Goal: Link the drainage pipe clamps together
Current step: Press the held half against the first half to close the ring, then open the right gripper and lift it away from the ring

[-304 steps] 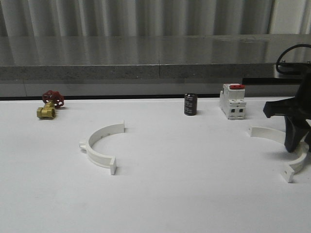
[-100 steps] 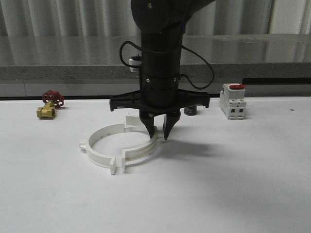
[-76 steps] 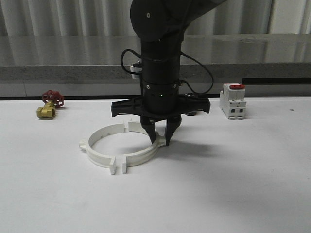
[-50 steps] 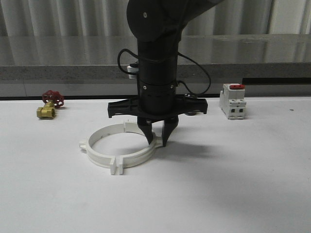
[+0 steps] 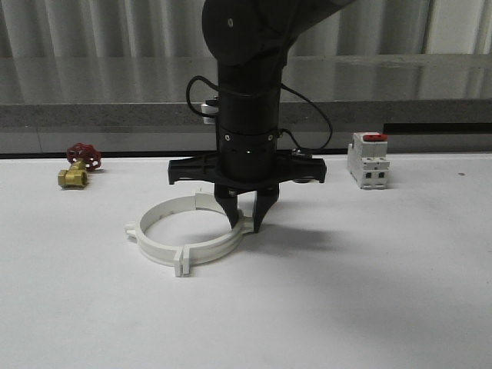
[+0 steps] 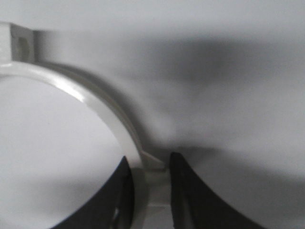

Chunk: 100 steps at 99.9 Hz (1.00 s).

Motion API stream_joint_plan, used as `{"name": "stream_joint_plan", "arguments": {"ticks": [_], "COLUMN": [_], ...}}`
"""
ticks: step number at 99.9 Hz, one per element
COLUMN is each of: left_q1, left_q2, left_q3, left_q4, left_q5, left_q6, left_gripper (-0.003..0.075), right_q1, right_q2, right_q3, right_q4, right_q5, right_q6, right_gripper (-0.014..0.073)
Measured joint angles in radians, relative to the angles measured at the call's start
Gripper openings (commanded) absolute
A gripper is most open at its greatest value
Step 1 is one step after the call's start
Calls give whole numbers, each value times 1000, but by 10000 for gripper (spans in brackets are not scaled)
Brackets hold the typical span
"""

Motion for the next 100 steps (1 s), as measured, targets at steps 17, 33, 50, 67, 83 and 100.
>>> {"name": "stream_joint_plan", "arguments": {"ticks": [17, 33, 50, 67, 83, 100], "left_q1": [0, 0, 0, 0, 0, 0], "left_q2": [0, 0, 0, 0, 0, 0], "left_q3": [0, 0, 0, 0, 0, 0], "left_q4": [0, 0, 0, 0, 0, 0], "left_q5": [0, 0, 0, 0, 0, 0], "left_q6": [0, 0, 0, 0, 0, 0], "left_gripper": [-21, -21, -21, -21, -21, -21], "right_q1": [0, 0, 0, 0, 0, 0], "right_q2": [0, 0, 0, 0, 0, -27], "right_q3": [0, 0, 0, 0, -37, -107], "right_q4": [6, 15, 19, 17, 13, 7], "right_q5": [0, 0, 0, 0, 28, 73], "right_q6": [0, 0, 0, -4, -19, -126], "right_gripper": [112, 264, 475, 491, 491, 491]}}
